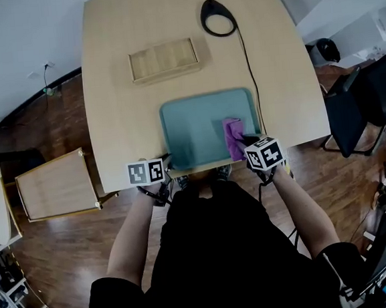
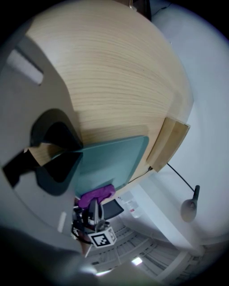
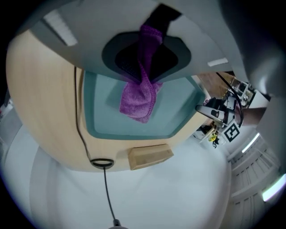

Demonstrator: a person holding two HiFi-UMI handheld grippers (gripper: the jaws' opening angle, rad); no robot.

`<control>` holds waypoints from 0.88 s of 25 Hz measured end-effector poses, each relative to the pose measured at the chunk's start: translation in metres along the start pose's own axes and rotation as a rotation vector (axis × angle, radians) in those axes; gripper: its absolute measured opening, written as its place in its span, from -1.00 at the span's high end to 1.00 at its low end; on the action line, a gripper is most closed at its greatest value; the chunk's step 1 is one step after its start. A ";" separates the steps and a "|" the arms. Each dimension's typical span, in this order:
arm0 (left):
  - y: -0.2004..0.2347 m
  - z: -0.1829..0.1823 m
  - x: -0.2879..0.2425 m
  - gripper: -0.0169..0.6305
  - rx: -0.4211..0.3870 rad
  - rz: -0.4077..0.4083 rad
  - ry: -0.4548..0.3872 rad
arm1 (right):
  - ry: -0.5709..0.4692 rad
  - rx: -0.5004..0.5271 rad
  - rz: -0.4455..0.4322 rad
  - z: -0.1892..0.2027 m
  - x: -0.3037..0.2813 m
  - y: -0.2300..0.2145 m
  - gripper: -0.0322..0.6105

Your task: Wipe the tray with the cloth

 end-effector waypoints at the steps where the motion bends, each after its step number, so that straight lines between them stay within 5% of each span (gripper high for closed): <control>1: 0.000 0.000 0.000 0.78 -0.001 0.003 0.001 | 0.006 0.026 -0.004 -0.001 -0.002 0.010 0.74; 14: 0.000 0.001 -0.001 0.77 -0.013 0.061 0.004 | 0.056 0.285 -0.184 -0.036 -0.045 0.161 0.74; 22: 0.002 0.003 -0.002 0.77 -0.016 0.080 0.012 | 0.055 0.362 -0.188 -0.049 -0.051 0.195 0.74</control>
Point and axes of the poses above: the fingertips, and each gripper's own axes: x backward along the fingers, y to its left, z out of its underside, the point moved 5 cm from there along x, backward along the fingers, and after that the axes turned 6 degrees about z, right-handed, at the moved point
